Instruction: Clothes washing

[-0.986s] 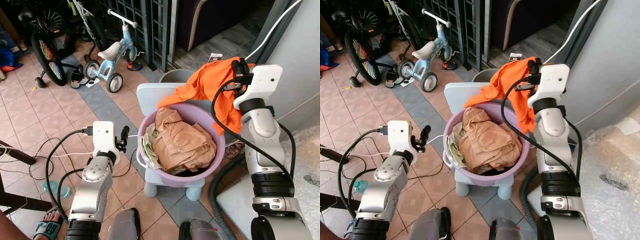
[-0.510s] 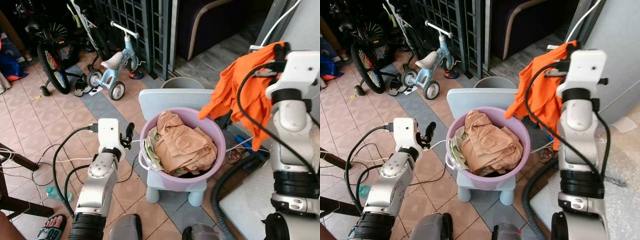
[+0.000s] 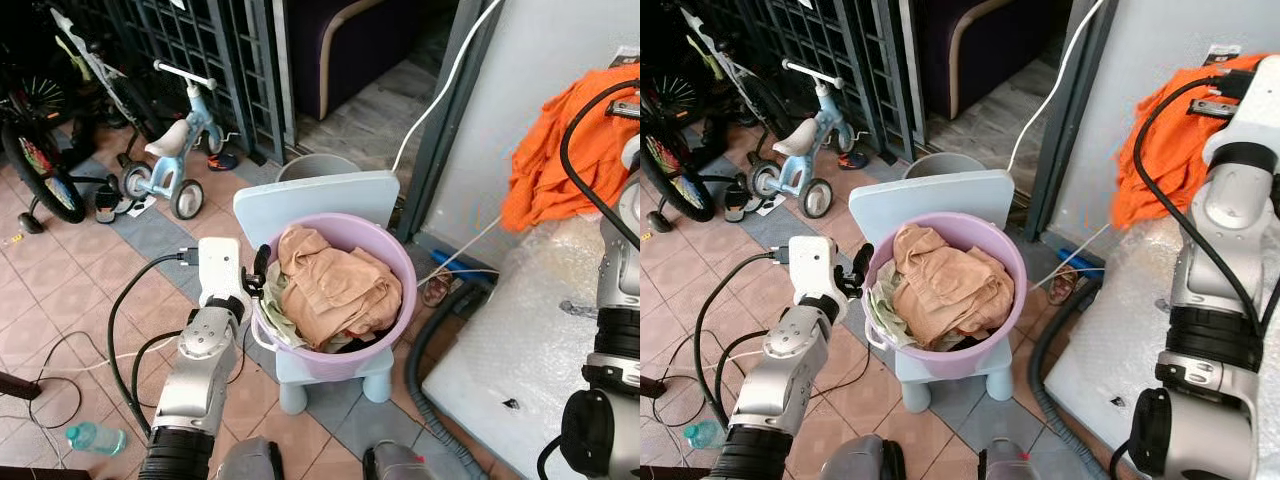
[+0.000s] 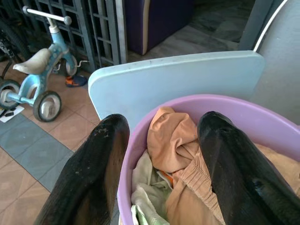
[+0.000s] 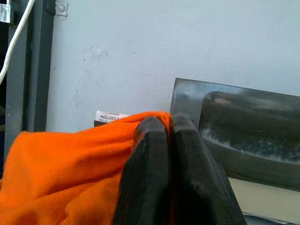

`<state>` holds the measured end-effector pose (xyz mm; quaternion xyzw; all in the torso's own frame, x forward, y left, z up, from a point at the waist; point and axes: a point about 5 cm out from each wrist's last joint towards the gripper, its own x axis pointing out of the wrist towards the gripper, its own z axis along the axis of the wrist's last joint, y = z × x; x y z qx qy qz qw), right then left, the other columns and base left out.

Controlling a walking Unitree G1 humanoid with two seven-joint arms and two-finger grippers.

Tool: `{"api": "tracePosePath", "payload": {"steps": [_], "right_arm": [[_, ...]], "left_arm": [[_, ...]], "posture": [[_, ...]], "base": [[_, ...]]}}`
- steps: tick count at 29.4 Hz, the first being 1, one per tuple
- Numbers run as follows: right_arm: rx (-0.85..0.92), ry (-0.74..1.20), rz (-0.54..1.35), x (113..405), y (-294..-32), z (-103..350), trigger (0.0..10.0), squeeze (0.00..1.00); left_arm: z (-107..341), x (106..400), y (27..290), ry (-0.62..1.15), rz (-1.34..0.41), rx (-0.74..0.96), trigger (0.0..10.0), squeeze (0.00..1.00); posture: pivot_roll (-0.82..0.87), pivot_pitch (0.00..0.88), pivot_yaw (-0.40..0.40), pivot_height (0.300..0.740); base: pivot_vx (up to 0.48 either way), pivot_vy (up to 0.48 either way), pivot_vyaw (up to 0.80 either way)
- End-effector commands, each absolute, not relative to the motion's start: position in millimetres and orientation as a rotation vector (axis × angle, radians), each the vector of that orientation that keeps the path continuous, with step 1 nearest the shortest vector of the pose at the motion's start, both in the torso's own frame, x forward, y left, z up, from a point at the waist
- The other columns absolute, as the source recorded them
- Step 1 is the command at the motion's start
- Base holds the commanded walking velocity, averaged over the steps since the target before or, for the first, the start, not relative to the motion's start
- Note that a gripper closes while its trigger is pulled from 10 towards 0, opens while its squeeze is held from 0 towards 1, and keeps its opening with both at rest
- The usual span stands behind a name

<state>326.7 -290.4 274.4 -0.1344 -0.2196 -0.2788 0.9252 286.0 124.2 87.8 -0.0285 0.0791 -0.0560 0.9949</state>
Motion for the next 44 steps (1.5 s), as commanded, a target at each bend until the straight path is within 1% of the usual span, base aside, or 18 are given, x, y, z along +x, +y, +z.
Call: {"api": "tracePosePath", "payload": {"steps": [1,3,5,6,9,12,21,23,26,27,31,33,34,36,38,40,41,44], "right_arm": [[-0.318,-0.476,-0.613,326,-295,282,10.0,0.00],[-0.334,-0.472,-0.646,325,-301,283,10.0,0.00],[-0.379,-0.468,-0.713,322,-315,288,10.0,0.00],[-0.388,-0.469,-0.724,322,-317,289,10.0,0.00],[-0.413,-0.466,-0.786,321,-332,296,10.0,0.00],[-0.428,-0.480,-0.805,320,-338,302,10.0,0.00],[-0.439,-0.442,-0.818,325,-344,293,10.0,0.00],[-0.425,-0.406,-0.810,328,-345,286,10.0,0.00],[-0.422,-0.349,-0.779,332,-345,278,10.0,0.00],[-0.427,-0.273,-0.732,339,-344,268,10.0,0.00],[-0.412,-0.118,-0.628,350,-340,247,10.0,0.00],[-0.292,0.065,-0.439,360,-330,218,10.0,0.00],[-0.280,0.086,-0.416,361,-328,214,10.0,0.00],[-0.316,0.111,-0.353,363,-324,210,10.0,0.00],[-0.278,0.094,-0.270,365,-319,212,10.0,1.00],[-0.236,0.089,-0.195,368,-313,214,10.0,1.00],[-0.236,0.089,-0.195,368,-313,214,10.0,1.00],[-0.259,-0.071,-0.126,371,-303,238,10.0,1.00]], "left_arm": [[86,285,127,0.159,-0.110,-0.047,10.0,0.00],[86,285,128,0.159,-0.111,-0.045,10.0,0.00],[86,285,127,0.153,-0.113,-0.043,10.0,0.00],[86,285,127,0.153,-0.114,-0.043,10.0,0.00],[86,285,127,0.152,-0.117,-0.044,10.0,0.00],[86,284,127,0.152,-0.119,-0.041,10.0,0.00],[85,282,129,0.155,-0.119,-0.033,10.0,0.00],[83,282,129,0.164,-0.115,-0.029,10.0,0.00],[84,282,129,0.155,-0.115,-0.032,10.0,0.00],[85,282,129,0.148,-0.112,-0.050,10.0,0.00],[85,282,129,0.154,-0.106,-0.050,10.0,0.00],[84,282,129,0.157,-0.102,-0.054,10.0,0.00],[84,282,129,0.158,-0.102,-0.053,10.0,0.00],[84,281,129,0.158,-0.101,-0.053,10.0,0.00],[84,281,131,0.159,-0.096,-0.052,10.0,0.00],[84,280,132,0.161,-0.092,-0.051,10.0,0.00],[84,280,132,0.161,-0.092,-0.051,10.0,0.00],[83,279,132,0.164,-0.090,-0.050,10.0,0.00]], "posture": [[-0.09,0.049,0.036,0.740],[-0.09,0.050,0.036,0.740],[-0.09,0.049,0.036,0.740],[-0.09,0.049,0.036,0.740],[-0.08,0.050,0.036,0.740],[-0.08,0.049,0.034,0.740],[-0.08,0.049,0.035,0.740],[-0.08,0.051,0.037,0.740],[-0.08,0.050,0.036,0.740],[-0.08,0.051,0.036,0.740],[-0.07,0.051,0.035,0.740],[-0.07,0.052,0.032,0.740],[-0.07,0.052,0.032,0.740],[-0.07,0.051,0.029,0.740],[-0.06,0.053,0.027,0.740],[-0.06,0.053,0.027,0.740],[-0.06,0.053,0.027,0.740],[-0.06,0.054,0.028,0.740]], "base": [[0.000,0.000,-0.80],[0.000,0.000,-0.80],[0.000,-0.328,-0.80],[0.000,-0.360,-0.80],[0.000,-0.368,0.00],[0.000,-0.374,0.00],[0.000,-0.458,-0.80],[0.000,-0.463,-0.80],[0.000,0.000,-0.59],[0.000,0.000,0.00],[0.000,0.000,0.00],[0.000,0.000,0.00],[0.000,0.000,0.00],[0.000,0.000,0.00],[0.000,0.000,0.00],[0.000,0.000,0.00],[0.000,0.000,0.00],[0.000,0.000,0.00]]}}
